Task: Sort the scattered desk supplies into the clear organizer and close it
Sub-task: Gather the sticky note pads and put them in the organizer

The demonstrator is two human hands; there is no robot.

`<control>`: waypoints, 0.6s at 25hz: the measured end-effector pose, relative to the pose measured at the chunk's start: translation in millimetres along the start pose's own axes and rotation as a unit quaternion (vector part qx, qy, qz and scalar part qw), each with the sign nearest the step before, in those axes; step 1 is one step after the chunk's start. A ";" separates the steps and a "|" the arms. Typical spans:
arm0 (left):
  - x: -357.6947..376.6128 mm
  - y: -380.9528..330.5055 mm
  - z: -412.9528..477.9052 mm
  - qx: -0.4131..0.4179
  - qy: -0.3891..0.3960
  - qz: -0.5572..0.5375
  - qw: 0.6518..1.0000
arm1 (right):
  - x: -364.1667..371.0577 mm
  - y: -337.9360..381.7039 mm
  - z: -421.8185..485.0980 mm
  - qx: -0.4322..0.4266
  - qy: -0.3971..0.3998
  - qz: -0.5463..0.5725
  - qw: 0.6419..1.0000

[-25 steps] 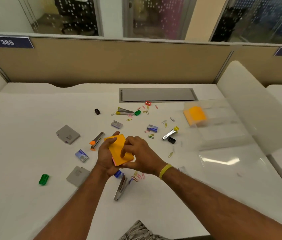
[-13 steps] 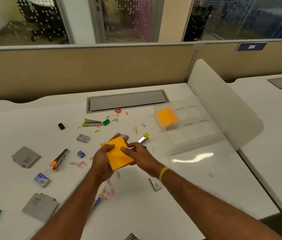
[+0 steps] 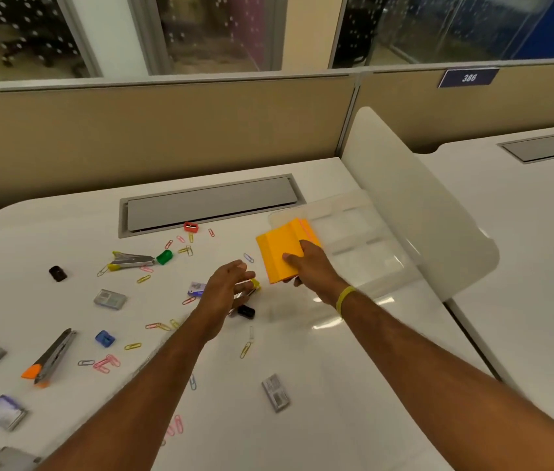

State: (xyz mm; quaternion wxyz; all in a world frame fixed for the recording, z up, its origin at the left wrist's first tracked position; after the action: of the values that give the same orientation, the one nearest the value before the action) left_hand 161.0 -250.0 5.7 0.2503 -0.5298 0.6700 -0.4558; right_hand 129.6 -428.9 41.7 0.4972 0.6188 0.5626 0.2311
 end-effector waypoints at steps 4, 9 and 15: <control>3.3 0.2 20.9 0.010 0.002 0.044 0.999 | -48.2 6.9 52.7 -0.009 -0.105 -0.076 0.992; 22.0 0.6 41.5 0.035 0.035 0.102 0.994 | -59.4 8.6 93.2 0.005 -0.125 -0.219 0.968; 50.1 -3.0 48.4 0.059 0.075 0.164 0.982 | -43.6 6.8 103.6 0.005 -0.114 -0.430 0.895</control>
State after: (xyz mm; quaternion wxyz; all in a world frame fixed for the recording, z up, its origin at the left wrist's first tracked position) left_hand 186.3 -313.8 -6.4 0.3018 -0.3615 0.7364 -0.4857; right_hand 208.9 -505.2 18.2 0.6055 0.3407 0.7147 -0.0801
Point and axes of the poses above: each hand's wrist, its own z-axis towards the middle knuckle, its own x-axis out of the palm, y = z × x, the point moved 9 cm from there along z, towards the middle knuckle, and after that the axes turned 4 degrees about x, right-handed, at the moved point
